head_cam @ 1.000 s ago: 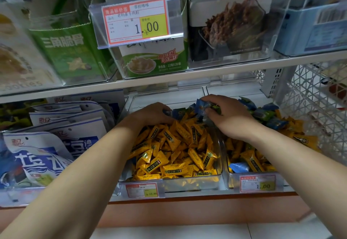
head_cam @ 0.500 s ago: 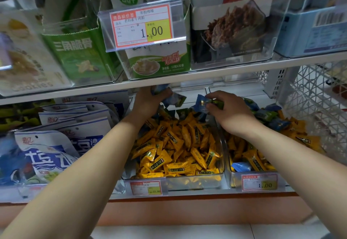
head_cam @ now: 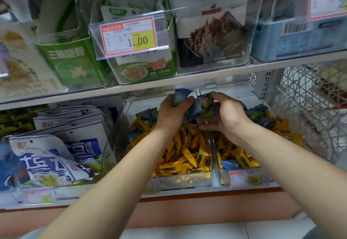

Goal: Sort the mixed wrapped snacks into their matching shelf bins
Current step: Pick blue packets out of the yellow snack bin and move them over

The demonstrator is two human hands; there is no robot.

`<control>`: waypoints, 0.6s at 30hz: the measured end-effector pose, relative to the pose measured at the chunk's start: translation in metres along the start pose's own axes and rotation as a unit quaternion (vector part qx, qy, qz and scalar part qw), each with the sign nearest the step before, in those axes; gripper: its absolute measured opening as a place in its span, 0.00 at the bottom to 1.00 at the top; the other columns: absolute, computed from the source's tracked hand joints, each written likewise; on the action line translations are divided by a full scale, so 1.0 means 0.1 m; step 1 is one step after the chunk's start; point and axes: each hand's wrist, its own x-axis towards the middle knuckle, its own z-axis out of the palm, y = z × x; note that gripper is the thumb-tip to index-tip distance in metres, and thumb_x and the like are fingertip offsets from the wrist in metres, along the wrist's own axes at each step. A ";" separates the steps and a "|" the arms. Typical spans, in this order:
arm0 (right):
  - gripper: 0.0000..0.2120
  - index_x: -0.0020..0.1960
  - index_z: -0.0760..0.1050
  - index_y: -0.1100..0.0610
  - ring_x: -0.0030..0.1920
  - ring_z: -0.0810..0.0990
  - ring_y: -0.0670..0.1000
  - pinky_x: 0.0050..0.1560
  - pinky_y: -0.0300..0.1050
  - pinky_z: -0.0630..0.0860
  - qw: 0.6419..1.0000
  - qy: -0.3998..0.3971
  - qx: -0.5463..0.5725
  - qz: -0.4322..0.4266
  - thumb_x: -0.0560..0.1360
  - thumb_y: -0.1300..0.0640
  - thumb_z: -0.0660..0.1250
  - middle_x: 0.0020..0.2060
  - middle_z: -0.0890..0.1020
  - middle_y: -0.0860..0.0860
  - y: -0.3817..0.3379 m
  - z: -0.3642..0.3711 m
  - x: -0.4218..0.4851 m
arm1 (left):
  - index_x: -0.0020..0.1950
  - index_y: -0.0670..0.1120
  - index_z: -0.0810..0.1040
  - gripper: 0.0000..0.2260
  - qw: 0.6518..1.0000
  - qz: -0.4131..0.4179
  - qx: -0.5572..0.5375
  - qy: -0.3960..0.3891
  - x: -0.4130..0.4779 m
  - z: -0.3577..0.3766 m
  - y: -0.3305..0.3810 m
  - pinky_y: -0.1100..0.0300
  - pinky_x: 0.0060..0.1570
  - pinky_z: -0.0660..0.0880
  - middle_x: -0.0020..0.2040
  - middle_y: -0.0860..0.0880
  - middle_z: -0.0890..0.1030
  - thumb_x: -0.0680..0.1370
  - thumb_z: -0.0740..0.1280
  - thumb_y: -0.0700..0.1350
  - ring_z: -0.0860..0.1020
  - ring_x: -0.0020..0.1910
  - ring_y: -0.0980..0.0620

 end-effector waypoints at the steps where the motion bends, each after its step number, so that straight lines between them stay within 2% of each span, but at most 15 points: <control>1: 0.15 0.62 0.75 0.53 0.39 0.86 0.57 0.35 0.50 0.81 1.000 -0.004 -0.003 -0.004 0.80 0.46 0.62 0.49 0.83 0.58 -0.02 -0.03 -0.01 | 0.48 0.50 0.80 0.03 1.000 0.003 -0.004 -0.006 -0.02 0.07 0.01 0.68 0.33 0.75 0.38 0.58 0.85 0.77 0.71 0.48 0.82 0.37 0.61; 4: 0.17 0.58 0.77 0.53 0.44 0.86 0.59 0.38 0.50 0.82 1.000 -0.004 0.004 -0.020 0.76 0.43 0.68 0.49 0.84 0.56 -0.08 -0.17 0.01 | 0.50 0.50 0.80 0.04 0.999 0.018 0.022 -0.018 -0.02 0.29 0.06 0.61 0.41 0.80 0.42 0.53 0.85 0.78 0.70 0.49 0.83 0.42 0.56; 6: 0.17 0.57 0.78 0.56 0.47 0.86 0.58 0.40 0.50 0.82 0.999 0.002 0.023 -0.028 0.76 0.44 0.68 0.49 0.85 0.56 -0.14 -0.30 0.03 | 0.53 0.49 0.78 0.10 0.997 0.016 0.074 -0.027 0.04 0.45 0.11 0.55 0.48 0.80 0.47 0.51 0.84 0.77 0.70 0.53 0.83 0.47 0.52; 9: 0.12 0.55 0.79 0.56 0.45 0.86 0.57 0.38 0.48 0.81 0.996 0.054 0.049 -0.051 0.77 0.50 0.70 0.46 0.86 0.54 -0.21 -0.55 0.08 | 0.61 0.50 0.69 0.23 0.985 0.009 0.167 -0.047 0.16 0.69 0.17 0.59 0.48 0.73 0.52 0.54 0.78 0.75 0.68 0.63 0.78 0.55 0.50; 12: 0.07 0.54 0.79 0.57 0.43 0.86 0.57 0.39 0.51 0.83 0.990 0.104 0.009 -0.090 0.77 0.57 0.70 0.47 0.86 0.56 -0.24 -0.78 0.18 | 0.69 0.47 0.65 0.34 0.969 0.022 0.219 -0.115 0.30 0.93 0.18 0.58 0.54 0.70 0.63 0.49 0.77 0.73 0.66 0.69 0.75 0.60 0.49; 15: 0.12 0.59 0.79 0.54 0.50 0.83 0.54 0.49 0.53 0.83 0.970 0.146 -0.160 -0.111 0.76 0.55 0.68 0.55 0.83 0.55 -0.25 -0.96 0.30 | 0.69 0.47 0.71 0.32 0.936 0.036 0.308 -0.166 0.44 1.04 0.18 0.58 0.53 0.69 0.66 0.47 0.77 0.75 0.63 0.69 0.75 0.63 0.48; 18: 0.19 0.67 0.75 0.51 0.64 0.76 0.55 0.66 0.49 0.71 0.901 0.140 -0.388 -0.131 0.78 0.49 0.65 0.66 0.77 0.53 -0.26 -1.07 0.35 | 0.69 0.50 0.75 0.27 0.907 0.079 0.362 -0.200 0.50 0.94 0.18 0.61 0.56 0.67 0.68 0.50 0.75 0.76 0.66 0.65 0.74 0.65 0.51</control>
